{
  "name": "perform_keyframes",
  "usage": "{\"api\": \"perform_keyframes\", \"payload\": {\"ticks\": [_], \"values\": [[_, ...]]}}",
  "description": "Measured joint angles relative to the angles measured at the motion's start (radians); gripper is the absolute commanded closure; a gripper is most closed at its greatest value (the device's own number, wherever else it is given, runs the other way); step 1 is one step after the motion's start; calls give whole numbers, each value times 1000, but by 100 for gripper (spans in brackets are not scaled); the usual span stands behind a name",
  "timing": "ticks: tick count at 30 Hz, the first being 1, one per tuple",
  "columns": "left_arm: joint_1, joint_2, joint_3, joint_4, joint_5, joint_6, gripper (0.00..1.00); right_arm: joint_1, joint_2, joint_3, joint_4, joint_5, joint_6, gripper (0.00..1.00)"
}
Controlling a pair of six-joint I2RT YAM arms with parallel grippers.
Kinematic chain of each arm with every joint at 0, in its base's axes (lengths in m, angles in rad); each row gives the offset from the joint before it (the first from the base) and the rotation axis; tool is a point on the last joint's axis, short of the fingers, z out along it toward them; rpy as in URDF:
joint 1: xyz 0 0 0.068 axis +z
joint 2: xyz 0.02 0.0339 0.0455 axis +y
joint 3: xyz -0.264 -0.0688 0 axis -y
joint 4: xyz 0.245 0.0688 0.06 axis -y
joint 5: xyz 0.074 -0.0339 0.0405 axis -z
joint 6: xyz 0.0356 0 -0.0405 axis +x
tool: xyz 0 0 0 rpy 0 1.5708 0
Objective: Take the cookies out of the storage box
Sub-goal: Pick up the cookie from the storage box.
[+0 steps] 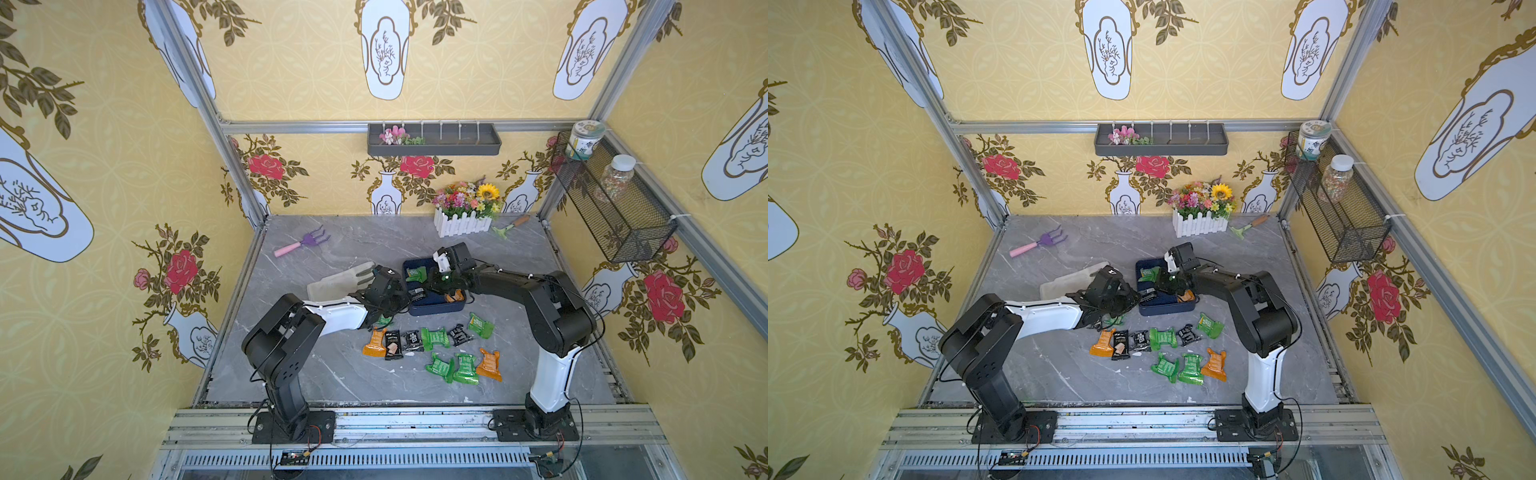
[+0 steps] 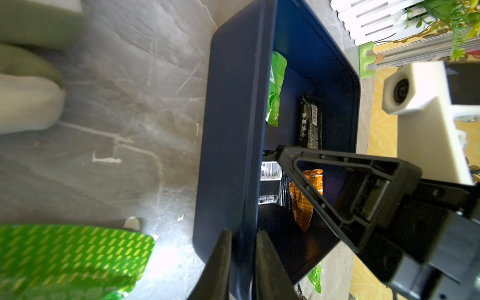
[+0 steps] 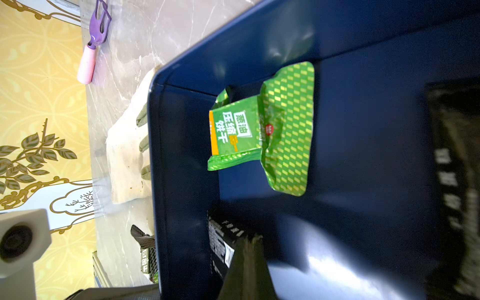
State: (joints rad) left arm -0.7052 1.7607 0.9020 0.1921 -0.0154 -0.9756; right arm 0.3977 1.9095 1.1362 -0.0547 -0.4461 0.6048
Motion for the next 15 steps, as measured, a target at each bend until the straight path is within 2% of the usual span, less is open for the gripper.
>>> {"api": "perform_keyframes", "payload": {"ticks": [3, 11, 15], "values": [[0, -7, -2, 3, 0, 0, 74, -8, -19, -4, 0, 1, 0, 100], [0, -105, -22, 23, -28, 1, 42, -29, -135, -7, -46, 18, -11, 100], [0, -177, -22, 22, -64, 3, 38, -37, -212, -22, -89, 33, -27, 100]]}}
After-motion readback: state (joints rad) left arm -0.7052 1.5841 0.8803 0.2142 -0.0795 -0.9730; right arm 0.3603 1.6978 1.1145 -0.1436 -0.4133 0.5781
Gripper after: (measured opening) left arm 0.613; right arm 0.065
